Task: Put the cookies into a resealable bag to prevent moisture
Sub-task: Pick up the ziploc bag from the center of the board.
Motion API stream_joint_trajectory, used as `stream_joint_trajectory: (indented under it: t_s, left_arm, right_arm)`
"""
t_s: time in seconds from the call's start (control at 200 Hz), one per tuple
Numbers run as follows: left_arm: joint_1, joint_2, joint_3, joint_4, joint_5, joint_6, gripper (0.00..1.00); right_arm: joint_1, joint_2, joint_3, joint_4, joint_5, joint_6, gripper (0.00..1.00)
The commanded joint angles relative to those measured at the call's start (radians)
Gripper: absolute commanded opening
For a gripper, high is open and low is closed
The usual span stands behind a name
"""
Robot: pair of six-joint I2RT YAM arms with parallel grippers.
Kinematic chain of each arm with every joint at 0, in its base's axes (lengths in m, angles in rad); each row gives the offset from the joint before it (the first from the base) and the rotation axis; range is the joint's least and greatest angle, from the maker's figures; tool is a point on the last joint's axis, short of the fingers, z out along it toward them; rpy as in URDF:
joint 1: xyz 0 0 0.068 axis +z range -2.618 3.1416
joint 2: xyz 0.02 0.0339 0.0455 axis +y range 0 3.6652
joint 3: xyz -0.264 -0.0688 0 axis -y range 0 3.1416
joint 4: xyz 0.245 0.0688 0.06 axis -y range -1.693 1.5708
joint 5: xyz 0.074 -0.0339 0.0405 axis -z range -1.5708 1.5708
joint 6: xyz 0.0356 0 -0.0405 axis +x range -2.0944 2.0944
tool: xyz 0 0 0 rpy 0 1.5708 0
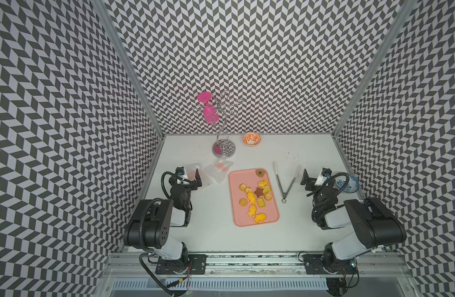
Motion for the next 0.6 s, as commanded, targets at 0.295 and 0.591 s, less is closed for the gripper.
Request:
stream_joint_trajectory:
  t_s: [0.295, 0.591]
  left_arm:
    - [-0.001, 0.003, 0.016, 0.014, -0.002, 0.007, 1.0]
    - [-0.002, 0.001, 0.013, 0.017, -0.002, 0.008, 1.0]
  right_arm:
    - [-0.009, 0.008, 0.015, 0.06, 0.01, -0.009, 1.0]
    - [-0.008, 0.005, 0.011, 0.068, 0.012, -0.011, 1.0]
